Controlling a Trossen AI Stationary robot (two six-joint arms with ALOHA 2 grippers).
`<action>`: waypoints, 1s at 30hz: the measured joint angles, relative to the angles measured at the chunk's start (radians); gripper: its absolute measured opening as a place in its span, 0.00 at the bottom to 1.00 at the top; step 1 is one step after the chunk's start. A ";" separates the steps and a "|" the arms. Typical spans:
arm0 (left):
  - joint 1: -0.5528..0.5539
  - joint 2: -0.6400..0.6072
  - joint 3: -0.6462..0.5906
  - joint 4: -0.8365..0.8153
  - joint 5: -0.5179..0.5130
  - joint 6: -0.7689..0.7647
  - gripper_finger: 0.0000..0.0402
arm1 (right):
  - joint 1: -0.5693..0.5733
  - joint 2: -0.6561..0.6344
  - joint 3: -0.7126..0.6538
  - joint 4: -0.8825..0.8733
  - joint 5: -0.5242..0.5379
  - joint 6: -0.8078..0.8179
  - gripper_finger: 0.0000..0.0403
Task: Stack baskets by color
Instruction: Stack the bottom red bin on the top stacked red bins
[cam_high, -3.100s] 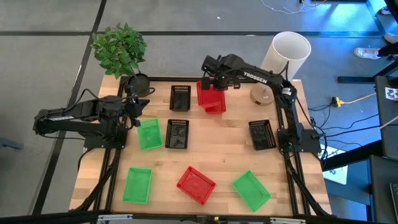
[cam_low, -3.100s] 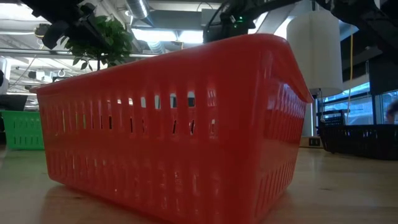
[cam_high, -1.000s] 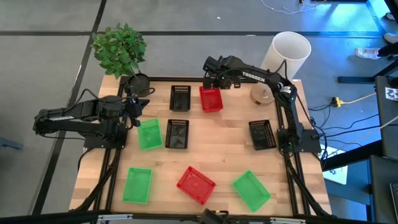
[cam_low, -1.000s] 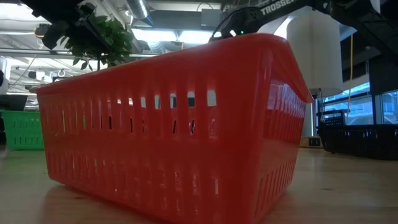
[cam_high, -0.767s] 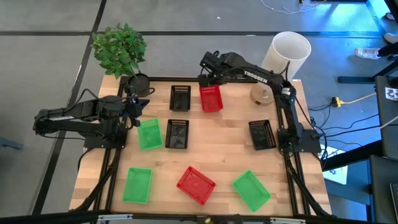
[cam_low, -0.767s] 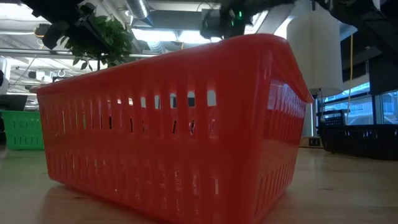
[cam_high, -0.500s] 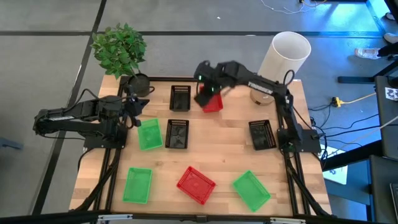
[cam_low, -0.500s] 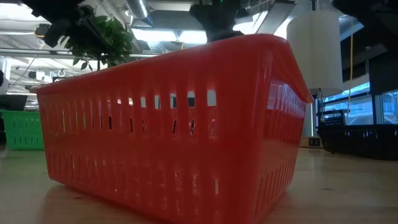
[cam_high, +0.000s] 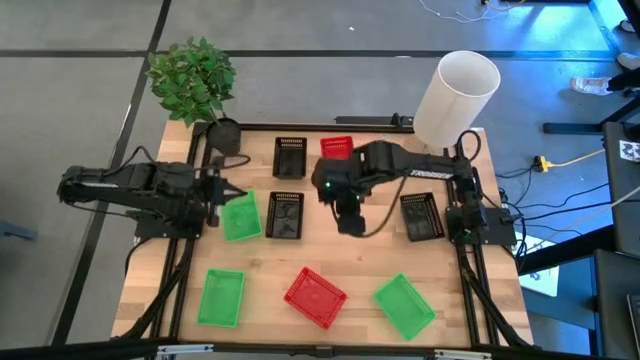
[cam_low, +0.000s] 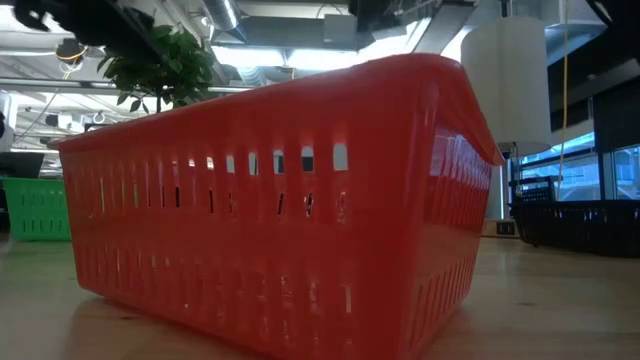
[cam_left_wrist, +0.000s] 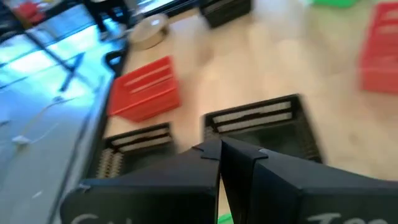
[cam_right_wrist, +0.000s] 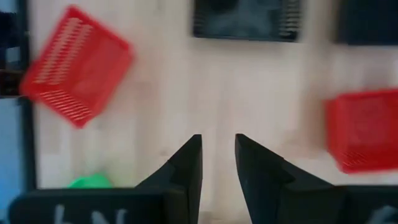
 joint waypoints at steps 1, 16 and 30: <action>-0.022 0.000 0.000 0.000 0.015 -0.016 0.00 | 0.012 0.000 0.000 0.004 -0.021 -0.001 0.23; -0.331 0.259 0.329 -0.361 0.061 -0.289 0.00 | 0.197 -0.001 -0.010 0.131 -0.041 0.431 0.23; -0.472 0.391 0.401 -0.498 0.060 -0.467 0.00 | 0.278 0.093 -0.010 0.146 0.006 0.722 0.23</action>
